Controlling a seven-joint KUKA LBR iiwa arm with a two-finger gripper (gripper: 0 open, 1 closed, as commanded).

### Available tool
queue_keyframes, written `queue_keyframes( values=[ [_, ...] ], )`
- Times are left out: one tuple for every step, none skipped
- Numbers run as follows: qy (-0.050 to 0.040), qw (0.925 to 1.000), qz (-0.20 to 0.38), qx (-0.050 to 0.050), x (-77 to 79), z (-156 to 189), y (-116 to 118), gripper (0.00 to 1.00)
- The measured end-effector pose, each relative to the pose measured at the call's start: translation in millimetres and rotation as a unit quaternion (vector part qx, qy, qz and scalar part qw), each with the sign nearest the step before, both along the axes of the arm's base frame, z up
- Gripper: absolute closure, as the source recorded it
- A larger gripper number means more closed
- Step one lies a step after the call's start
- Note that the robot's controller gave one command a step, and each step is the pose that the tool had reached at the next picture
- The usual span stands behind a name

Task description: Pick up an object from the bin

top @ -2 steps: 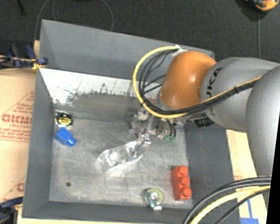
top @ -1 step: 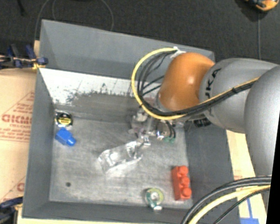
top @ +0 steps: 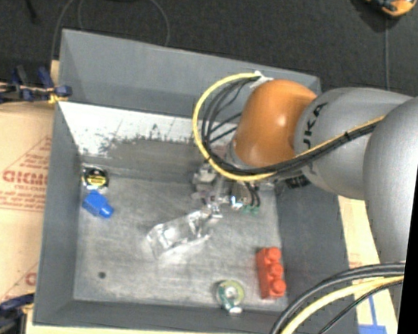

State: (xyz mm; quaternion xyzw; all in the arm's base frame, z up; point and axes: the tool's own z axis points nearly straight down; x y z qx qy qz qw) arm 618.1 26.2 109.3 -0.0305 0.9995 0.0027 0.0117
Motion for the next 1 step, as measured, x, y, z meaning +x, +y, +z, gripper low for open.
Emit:
queue_keyframes(
  values=[
    [-0.0007, 1.0000, -0.002, -0.001, 0.9, 1.2, -1.1, 0.00]
  ],
)
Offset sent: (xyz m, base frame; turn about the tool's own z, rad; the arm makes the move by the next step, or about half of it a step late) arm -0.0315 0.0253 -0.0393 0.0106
